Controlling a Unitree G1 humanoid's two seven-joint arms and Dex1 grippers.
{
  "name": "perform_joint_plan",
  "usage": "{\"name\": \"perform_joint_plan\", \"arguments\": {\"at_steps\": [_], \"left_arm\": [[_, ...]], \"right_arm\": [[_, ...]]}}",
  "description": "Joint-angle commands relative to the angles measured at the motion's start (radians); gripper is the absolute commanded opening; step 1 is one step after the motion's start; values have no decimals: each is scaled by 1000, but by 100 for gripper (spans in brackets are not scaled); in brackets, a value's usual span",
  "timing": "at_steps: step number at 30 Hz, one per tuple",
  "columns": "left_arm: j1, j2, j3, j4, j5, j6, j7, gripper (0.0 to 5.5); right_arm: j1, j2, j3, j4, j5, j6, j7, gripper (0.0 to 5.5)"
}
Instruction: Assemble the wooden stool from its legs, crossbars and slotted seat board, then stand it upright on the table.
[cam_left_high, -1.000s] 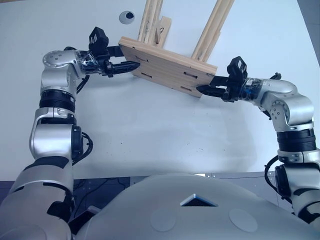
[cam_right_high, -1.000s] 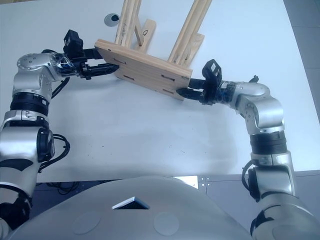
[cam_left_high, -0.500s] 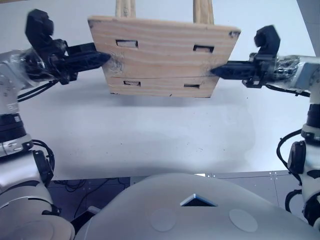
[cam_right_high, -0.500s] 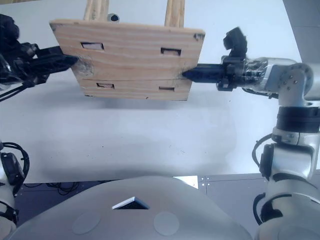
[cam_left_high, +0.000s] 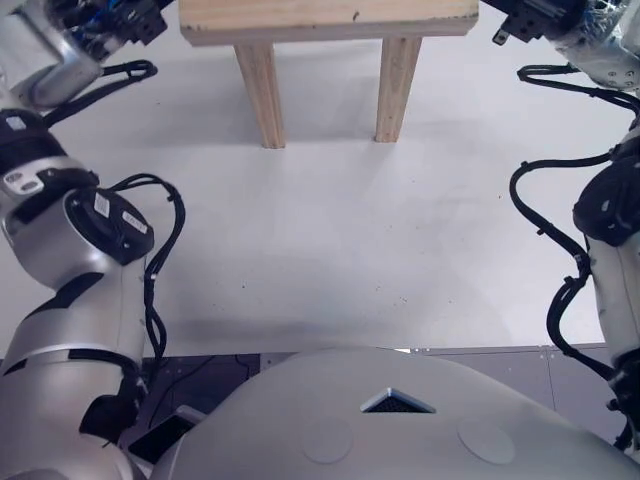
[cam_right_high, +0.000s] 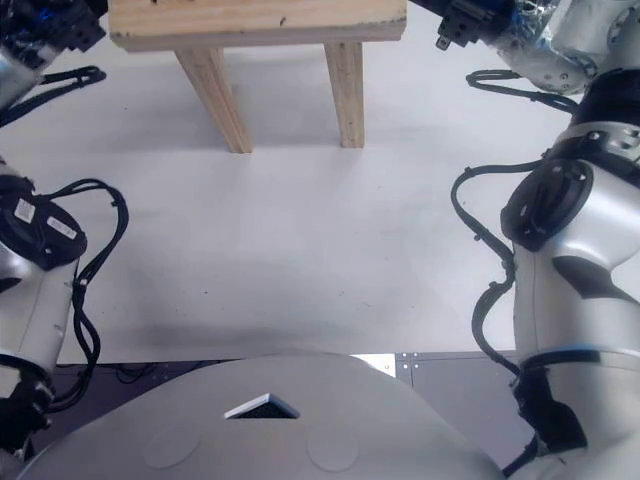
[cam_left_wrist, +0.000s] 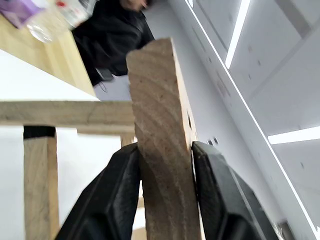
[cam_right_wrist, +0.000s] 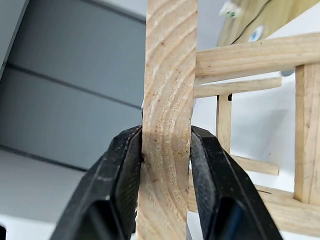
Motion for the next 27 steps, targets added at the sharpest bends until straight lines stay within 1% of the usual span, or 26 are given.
{"name": "perform_joint_plan", "arguments": {"at_steps": [1, 2, 3, 5, 7, 10, 13, 14, 16, 17, 18, 20, 21, 23, 26, 27], "left_arm": [[-79, -67, -71, 274, 183, -287, 252, 182], [-82, -68, -76, 299, 182, -323, 249, 192], [-85, -66, -77, 318, 181, -344, 248, 217], [-88, -54, -77, 341, 181, -387, 224, 241], [-76, -30, -73, 331, 169, -420, 192, 265], [-23, 8, -49, 278, 165, -540, 184, 307], [99, 2, -21, 98, 128, -614, 114, 310], [158, -16, -35, 6, 127, -638, 85, 310], [268, -62, -75, -160, 143, -694, 54, 310], [362, -111, -132, -284, 179, -737, 59, 292], [435, -150, -176, -377, 207, -768, 70, 280], [592, -234, -297, -534, 314, -866, 118, 251], [669, -267, -357, -594, 386, -934, 148, 237], [801, -314, -454, -703, 522, -1038, 227, 212], [923, -376, -529, -828, 640, -1107, 328, 172], [945, -388, -547, -854, 664, -1123, 345, 151]], "right_arm": [[-55, 126, -13, 144, -62, -157, -179, 171], [-51, 126, -17, 160, -61, -174, -193, 183], [-48, 127, -20, 169, -61, -181, -200, 211], [-43, 120, -29, 186, -58, -193, -214, 239], [-28, 103, -39, 193, -56, -211, -224, 268], [17, 62, -57, 178, -61, -269, -238, 315], [102, 19, -116, 74, -20, -337, -197, 371], [146, 20, -146, -2, 15, -343, -171, 377], [233, 50, -176, -173, 70, -358, -137, 377], [311, 103, -163, -338, 78, -410, -128, 379], [376, 148, -146, -473, 74, -465, -133, 359], [519, 274, -112, -737, 4, -668, -189, 332], [612, 313, -40, -845, -101, -792, -220, 316], [782, 353, 113, -976, -340, -994, -316, 289], [995, 389, 290, -1081, -620, -1198, -440, 246], [1043, 395, 341, -1104, -688, -1257, -462, 223]]}}
